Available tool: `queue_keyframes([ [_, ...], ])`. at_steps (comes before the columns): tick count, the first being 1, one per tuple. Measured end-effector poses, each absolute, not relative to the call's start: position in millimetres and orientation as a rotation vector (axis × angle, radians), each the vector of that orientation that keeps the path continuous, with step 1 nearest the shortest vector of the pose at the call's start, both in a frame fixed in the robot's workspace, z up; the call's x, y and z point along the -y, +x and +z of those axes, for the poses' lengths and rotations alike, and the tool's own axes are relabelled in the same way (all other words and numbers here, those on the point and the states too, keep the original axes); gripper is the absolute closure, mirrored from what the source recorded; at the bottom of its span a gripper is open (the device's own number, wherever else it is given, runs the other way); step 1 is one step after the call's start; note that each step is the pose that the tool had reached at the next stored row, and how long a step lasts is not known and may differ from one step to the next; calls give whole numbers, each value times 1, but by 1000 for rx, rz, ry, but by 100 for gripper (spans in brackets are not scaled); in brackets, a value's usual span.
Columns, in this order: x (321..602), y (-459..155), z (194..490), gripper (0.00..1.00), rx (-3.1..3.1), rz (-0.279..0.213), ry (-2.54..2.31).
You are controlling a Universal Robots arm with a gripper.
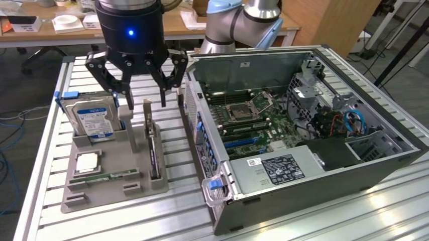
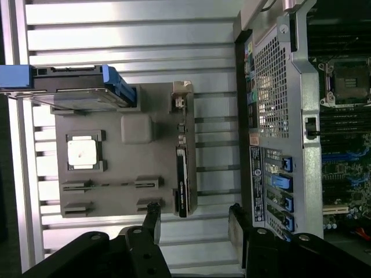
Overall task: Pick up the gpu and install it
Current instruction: 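Pick up the gpu and move the gpu toward the slot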
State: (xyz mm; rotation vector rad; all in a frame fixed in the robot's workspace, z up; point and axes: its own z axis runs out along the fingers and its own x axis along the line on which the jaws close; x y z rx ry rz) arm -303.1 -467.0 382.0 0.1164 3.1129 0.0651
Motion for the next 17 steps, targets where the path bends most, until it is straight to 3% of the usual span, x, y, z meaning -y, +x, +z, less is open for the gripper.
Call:
queue_keyframes([
  [17, 467, -303, 367, 41, -3112, 65, 116],
])
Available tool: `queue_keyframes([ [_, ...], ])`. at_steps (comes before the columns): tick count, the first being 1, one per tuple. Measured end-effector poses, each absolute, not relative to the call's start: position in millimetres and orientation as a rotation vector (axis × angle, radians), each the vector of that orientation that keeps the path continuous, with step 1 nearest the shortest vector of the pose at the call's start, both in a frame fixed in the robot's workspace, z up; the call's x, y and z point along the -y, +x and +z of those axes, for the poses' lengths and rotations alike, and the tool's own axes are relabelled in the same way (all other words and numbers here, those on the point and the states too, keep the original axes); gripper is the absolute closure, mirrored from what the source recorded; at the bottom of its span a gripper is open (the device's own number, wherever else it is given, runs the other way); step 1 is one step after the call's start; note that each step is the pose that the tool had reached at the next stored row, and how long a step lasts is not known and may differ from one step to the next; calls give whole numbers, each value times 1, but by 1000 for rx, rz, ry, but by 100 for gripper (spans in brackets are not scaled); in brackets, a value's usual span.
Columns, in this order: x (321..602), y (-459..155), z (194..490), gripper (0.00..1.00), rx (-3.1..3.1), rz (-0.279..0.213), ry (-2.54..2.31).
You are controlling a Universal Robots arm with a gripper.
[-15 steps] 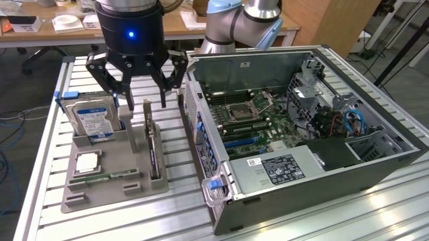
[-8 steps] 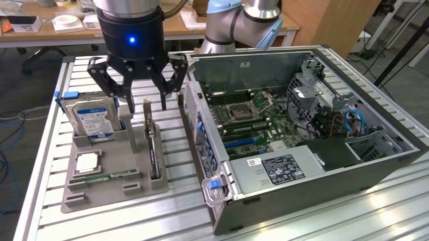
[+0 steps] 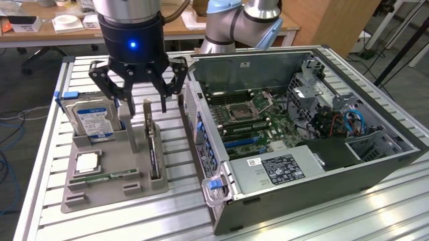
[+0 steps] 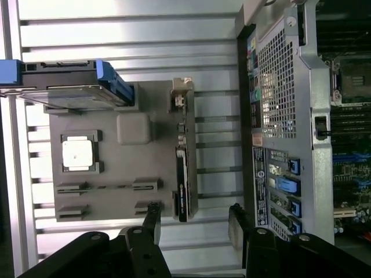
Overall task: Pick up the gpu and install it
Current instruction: 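Pick up the gpu and move the gpu toward the slot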
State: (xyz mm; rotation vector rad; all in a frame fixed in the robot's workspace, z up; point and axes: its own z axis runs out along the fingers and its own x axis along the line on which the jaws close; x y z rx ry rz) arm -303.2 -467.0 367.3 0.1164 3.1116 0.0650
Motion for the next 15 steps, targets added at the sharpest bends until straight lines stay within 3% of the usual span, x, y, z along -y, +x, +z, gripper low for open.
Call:
queue_keyframes([
  [15, 467, -303, 358, 41, -3112, 65, 116],
])
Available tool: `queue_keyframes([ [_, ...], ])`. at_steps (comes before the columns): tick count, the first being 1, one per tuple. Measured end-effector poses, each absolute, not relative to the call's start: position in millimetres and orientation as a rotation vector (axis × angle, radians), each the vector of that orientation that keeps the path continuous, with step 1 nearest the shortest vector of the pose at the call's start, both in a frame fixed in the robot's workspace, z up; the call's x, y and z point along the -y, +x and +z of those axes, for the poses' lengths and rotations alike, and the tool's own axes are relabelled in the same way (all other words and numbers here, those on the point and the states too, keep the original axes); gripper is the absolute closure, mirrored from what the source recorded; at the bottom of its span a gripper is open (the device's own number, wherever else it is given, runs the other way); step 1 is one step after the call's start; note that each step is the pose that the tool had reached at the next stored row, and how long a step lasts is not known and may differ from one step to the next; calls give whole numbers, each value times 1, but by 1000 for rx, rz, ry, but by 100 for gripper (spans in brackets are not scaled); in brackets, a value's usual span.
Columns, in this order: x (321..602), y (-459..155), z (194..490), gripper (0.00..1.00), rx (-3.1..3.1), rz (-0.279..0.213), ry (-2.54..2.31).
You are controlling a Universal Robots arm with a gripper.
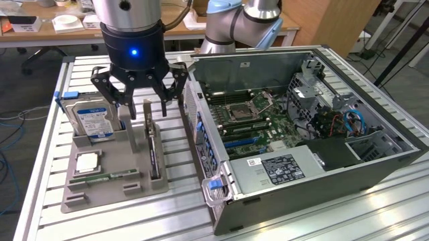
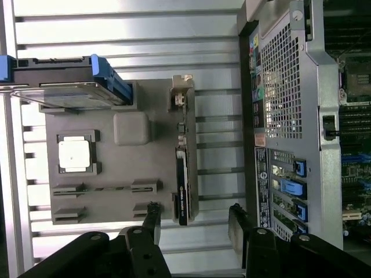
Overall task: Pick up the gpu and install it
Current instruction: 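Pick up the gpu and move the gpu toward the slot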
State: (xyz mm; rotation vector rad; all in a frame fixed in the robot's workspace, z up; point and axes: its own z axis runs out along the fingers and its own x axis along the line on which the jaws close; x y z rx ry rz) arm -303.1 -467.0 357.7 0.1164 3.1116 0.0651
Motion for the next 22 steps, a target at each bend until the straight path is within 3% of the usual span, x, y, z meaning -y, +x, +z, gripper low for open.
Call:
queue_keyframes([
  [22, 467, -303, 346, 41, -3112, 65, 116],
])
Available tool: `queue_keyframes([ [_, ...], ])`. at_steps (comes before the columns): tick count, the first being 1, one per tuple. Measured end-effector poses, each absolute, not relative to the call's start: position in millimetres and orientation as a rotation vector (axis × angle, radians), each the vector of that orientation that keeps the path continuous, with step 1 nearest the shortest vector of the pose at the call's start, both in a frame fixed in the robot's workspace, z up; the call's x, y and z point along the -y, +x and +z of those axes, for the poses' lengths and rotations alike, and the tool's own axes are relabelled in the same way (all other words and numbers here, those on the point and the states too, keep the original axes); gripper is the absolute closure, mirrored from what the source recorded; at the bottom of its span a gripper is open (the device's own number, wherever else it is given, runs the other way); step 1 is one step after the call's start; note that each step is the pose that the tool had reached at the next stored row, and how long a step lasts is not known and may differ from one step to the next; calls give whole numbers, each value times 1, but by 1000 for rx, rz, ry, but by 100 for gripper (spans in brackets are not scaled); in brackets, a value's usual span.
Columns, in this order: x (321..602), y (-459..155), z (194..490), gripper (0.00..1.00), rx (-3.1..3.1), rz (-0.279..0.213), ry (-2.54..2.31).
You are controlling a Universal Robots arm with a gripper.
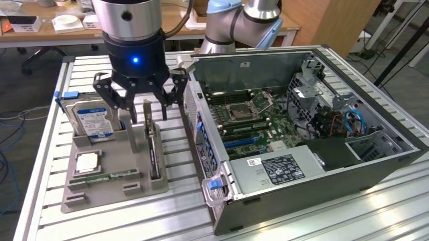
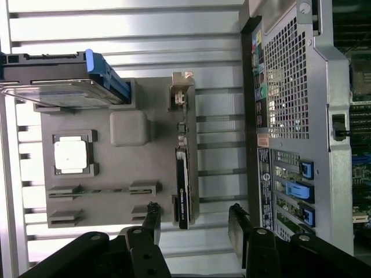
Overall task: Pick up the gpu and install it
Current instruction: 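Pick up the gpu and move the gpu toward the slot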
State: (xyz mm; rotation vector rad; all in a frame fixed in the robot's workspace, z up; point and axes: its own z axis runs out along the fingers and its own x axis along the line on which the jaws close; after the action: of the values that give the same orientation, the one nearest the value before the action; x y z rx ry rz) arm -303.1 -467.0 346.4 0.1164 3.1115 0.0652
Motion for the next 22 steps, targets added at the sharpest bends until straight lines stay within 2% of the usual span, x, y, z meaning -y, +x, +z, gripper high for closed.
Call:
queue_keyframes([
  [22, 467, -303, 332, 41, -3111, 65, 116],
])
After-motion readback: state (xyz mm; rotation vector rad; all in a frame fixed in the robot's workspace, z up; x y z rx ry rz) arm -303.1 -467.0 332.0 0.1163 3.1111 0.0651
